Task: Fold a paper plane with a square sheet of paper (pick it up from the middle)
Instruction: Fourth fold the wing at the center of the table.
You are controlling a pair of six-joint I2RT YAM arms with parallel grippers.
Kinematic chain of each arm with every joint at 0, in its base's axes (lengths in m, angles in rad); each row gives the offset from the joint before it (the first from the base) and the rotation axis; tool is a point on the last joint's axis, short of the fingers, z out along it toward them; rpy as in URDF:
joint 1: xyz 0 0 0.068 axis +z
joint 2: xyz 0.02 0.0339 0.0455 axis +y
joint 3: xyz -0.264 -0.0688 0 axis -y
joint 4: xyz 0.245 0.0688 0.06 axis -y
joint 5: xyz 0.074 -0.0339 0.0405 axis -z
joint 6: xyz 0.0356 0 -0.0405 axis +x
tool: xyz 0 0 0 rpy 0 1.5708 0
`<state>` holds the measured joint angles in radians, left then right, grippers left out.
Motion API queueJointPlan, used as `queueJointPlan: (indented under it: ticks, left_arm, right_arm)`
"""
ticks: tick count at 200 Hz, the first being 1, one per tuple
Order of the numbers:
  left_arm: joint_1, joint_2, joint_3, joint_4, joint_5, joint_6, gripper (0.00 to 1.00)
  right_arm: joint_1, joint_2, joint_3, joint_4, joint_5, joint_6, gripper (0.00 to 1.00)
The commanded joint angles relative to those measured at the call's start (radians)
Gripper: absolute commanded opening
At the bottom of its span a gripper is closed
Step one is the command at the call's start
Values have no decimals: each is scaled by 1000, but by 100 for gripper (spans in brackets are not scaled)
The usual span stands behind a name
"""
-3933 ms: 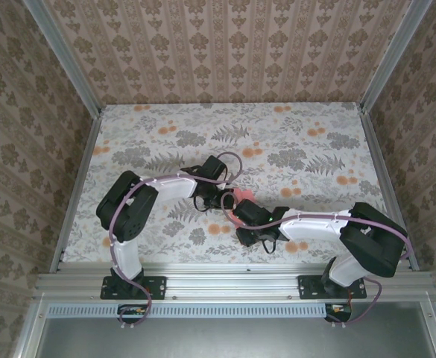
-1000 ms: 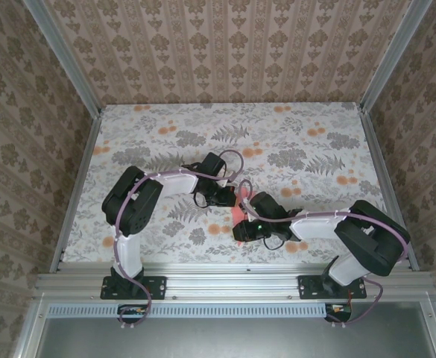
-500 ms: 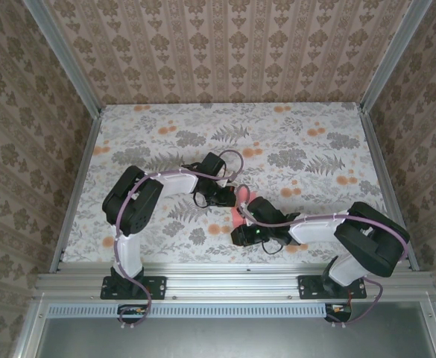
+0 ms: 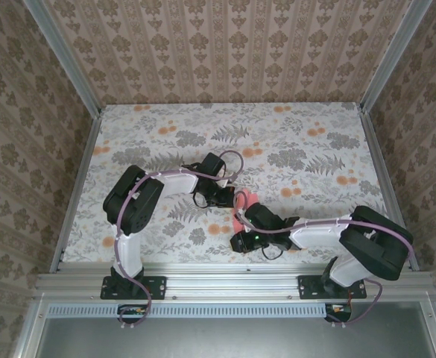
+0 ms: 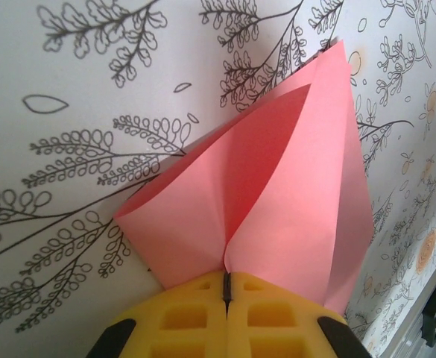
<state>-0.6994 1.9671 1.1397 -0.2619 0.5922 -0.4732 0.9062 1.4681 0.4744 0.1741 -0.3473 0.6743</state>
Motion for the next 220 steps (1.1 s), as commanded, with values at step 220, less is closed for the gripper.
queueJointPlan:
  ticks: [220]
  left_arm:
    - [10, 80, -15, -67, -122, 33, 0]
  right_arm:
    - [-298, 48, 114, -5, -182, -36, 23]
